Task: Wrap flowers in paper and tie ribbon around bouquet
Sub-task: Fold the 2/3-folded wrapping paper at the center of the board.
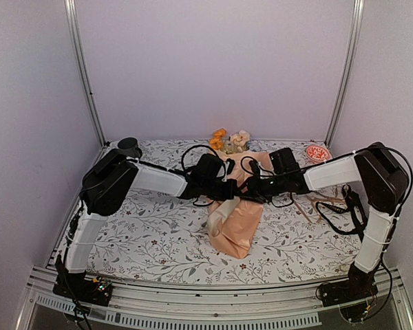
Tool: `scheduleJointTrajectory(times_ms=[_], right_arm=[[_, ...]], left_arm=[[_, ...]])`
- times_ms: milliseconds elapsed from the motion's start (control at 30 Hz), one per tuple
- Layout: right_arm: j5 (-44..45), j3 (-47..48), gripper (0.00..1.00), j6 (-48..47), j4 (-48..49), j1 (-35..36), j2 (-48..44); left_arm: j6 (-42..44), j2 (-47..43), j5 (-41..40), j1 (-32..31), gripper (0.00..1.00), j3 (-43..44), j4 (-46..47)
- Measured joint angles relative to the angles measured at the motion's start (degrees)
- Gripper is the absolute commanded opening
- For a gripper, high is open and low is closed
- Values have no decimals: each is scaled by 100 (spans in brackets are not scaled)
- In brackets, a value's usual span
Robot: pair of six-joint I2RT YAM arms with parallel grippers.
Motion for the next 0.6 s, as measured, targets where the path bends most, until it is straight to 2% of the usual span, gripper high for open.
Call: scheduleJointTrajectory(times_ms=[67, 167, 300, 400, 533, 600], right_arm=[[13, 22, 12, -15, -2, 0, 26], [24, 50, 2, -7, -42, 0, 79], [22, 74, 1, -7, -142, 0, 129], [22, 74, 1, -20, -177, 0, 129], [20, 48, 1, -68, -186, -11, 129], [-4, -7, 1, -92, -179, -48, 129]], left_arm=[[0, 0, 4, 7, 0, -24, 28], [2, 0, 4, 11, 0, -59, 70], [9, -2, 0, 13, 3, -70, 87], [55, -4, -4, 20, 15, -68, 76], [197, -46, -20, 31, 38, -70, 26], [299, -109, -76, 37, 44, -79, -61]])
